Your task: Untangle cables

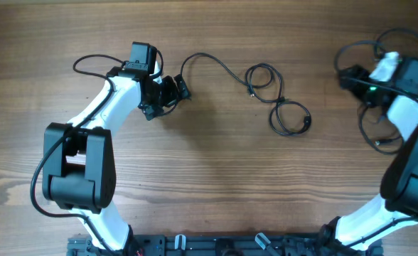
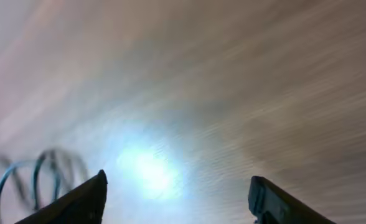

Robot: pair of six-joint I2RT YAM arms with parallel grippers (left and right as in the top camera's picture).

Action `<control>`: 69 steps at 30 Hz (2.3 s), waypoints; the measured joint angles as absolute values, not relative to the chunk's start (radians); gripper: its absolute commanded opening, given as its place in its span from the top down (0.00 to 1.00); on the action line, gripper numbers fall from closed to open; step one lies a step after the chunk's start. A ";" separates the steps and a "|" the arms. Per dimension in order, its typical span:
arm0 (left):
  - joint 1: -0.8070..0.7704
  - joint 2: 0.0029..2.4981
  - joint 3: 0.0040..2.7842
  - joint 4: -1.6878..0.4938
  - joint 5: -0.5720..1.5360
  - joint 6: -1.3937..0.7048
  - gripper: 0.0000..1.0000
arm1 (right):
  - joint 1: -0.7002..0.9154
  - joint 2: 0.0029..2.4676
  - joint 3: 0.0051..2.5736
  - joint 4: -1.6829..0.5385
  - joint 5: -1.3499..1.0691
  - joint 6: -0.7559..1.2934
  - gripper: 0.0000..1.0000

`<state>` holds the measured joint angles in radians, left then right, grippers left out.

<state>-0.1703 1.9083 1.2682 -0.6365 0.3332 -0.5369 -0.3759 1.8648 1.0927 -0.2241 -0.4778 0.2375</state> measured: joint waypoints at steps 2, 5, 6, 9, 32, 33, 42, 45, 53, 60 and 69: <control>-0.170 1.908 1.268 -0.636 0.334 -0.537 0.00 | -0.331 1.865 1.092 -0.297 -0.490 0.224 0.28; -0.170 1.908 1.268 -0.637 0.333 -0.537 0.00 | -0.271 1.865 1.093 -0.404 -0.499 0.212 0.30; -0.170 1.908 1.268 -0.636 0.333 -0.537 0.00 | -0.253 1.866 1.092 -0.433 -0.502 0.208 0.30; -0.170 1.908 1.268 -0.637 0.334 -0.537 0.00 | -0.189 1.866 1.092 -0.496 -0.548 0.208 0.30; -0.170 1.908 1.268 -0.637 0.320 -0.537 0.00 | 0.382 1.866 1.092 -0.441 -0.650 0.475 0.23; -0.170 1.908 1.268 -0.637 0.313 -0.537 0.00 | 0.417 1.866 1.092 -0.411 -0.650 0.492 0.24; -0.170 1.908 1.268 -0.643 0.255 -0.537 0.00 | 0.461 1.858 1.093 -0.397 -0.642 0.485 0.41; -0.170 1.908 1.268 -0.617 0.256 -0.537 0.20 | 0.403 1.823 1.093 -0.439 -0.611 0.479 0.62; -0.170 1.908 1.268 -0.613 0.261 -0.492 0.96 | 0.270 1.746 1.095 -0.570 -0.453 0.477 0.95; -0.142 1.905 1.268 -0.640 0.278 -0.477 0.96 | 0.283 1.748 1.068 -0.577 -0.318 0.588 0.96; -0.084 1.856 1.268 -0.651 0.287 -0.472 0.96 | 0.400 1.766 0.930 -0.389 -0.331 0.764 0.96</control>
